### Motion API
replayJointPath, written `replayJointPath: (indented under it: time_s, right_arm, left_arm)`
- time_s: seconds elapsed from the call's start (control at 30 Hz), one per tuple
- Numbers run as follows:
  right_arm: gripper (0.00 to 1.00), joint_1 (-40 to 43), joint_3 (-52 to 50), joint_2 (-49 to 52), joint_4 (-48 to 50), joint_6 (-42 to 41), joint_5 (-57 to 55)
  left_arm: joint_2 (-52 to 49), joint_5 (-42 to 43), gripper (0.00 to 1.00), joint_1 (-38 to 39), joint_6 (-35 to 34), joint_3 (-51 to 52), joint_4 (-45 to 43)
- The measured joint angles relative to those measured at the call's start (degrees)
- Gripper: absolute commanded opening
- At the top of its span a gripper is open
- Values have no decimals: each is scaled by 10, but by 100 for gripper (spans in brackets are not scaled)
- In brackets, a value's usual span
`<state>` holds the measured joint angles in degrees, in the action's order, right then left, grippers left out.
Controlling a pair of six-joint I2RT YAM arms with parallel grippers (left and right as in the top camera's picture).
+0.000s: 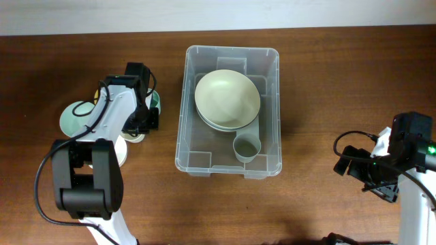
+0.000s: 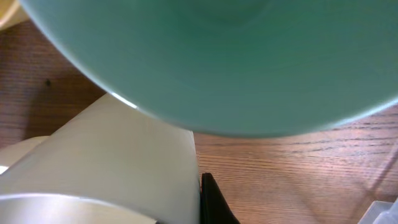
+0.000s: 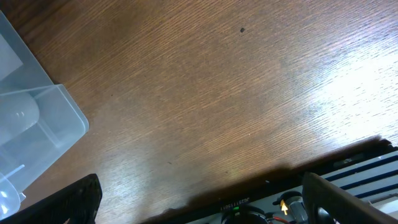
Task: Pack container
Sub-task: 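Move left gripper to the white cup and grasp it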
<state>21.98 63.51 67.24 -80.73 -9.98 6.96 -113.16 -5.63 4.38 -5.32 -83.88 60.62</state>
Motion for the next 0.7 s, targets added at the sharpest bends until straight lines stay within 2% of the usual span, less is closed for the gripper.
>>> replayJointPath:
  time_s: [0.17,0.4,0.57,0.7]
  right_arm:
    - [99,0,0,0,0,1,0]
    - [99,0,0,0,0,1,0]
    - [99,0,0,0,0,1,0]
    - [99,0,0,0,0,1,0]
  left_arm:
    - [0,0,1,0,0,0,14]
    - [9,0,1,18,-2,-48,99]
    - [80,7,1,59,-3,-127,149]
    - [162,25,1,111,-3,-186,146]
